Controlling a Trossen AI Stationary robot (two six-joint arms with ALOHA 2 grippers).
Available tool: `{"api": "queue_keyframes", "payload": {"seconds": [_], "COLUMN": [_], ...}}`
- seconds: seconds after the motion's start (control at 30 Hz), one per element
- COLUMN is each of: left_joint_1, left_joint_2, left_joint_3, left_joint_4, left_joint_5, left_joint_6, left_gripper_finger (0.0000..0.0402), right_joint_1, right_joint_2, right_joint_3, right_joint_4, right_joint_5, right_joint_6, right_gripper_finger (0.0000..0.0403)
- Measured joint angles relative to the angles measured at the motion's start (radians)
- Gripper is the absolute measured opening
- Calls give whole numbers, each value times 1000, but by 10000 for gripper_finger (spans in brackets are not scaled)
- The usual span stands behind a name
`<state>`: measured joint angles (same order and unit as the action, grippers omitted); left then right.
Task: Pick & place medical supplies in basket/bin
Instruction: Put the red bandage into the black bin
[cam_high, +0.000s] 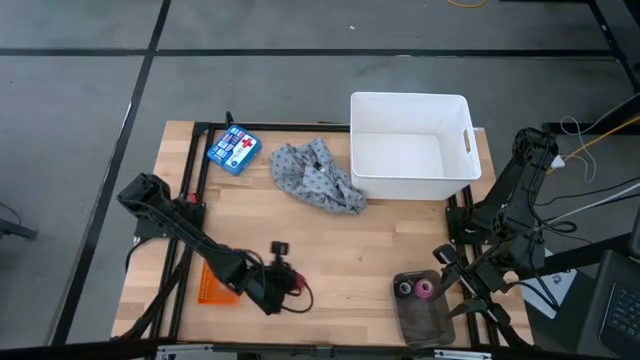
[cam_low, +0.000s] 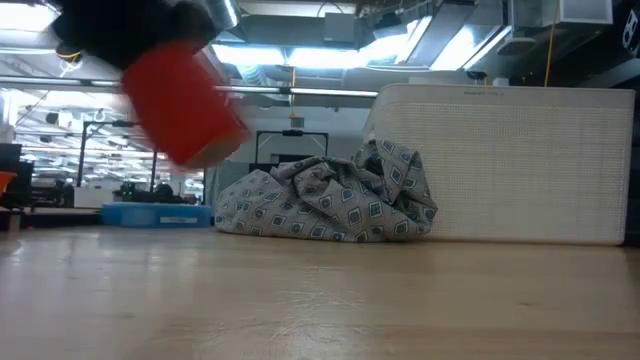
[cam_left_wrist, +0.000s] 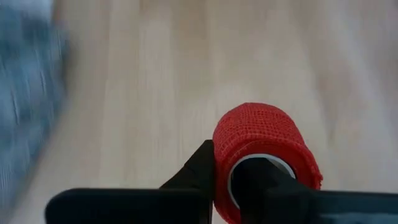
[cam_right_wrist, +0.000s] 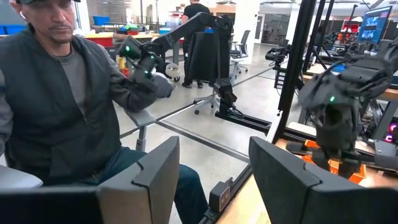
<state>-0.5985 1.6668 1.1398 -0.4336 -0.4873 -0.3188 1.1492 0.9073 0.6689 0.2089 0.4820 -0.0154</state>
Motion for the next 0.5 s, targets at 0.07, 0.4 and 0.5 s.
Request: {"api": "queue_keyframes", "payload": {"seconds": [0.07, 0.4, 0.5], "left_joint_1": [23, 167, 206], "left_joint_2": [0, 15, 46], "left_joint_3": [16, 22, 21], "left_joint_4": [128, 544, 617], "left_joint_5": [11, 189, 258], "left_joint_6": [128, 409, 418], "left_gripper_finger": [34, 24, 24], "right_joint_1": [0, 0, 0], "right_joint_2": [0, 0, -1], "right_joint_3": [0, 0, 0], "right_joint_4": [0, 0, 0], "right_joint_5": [0, 0, 0], "right_joint_6": [0, -13, -19], "right_gripper_finger": [194, 195, 195]}}
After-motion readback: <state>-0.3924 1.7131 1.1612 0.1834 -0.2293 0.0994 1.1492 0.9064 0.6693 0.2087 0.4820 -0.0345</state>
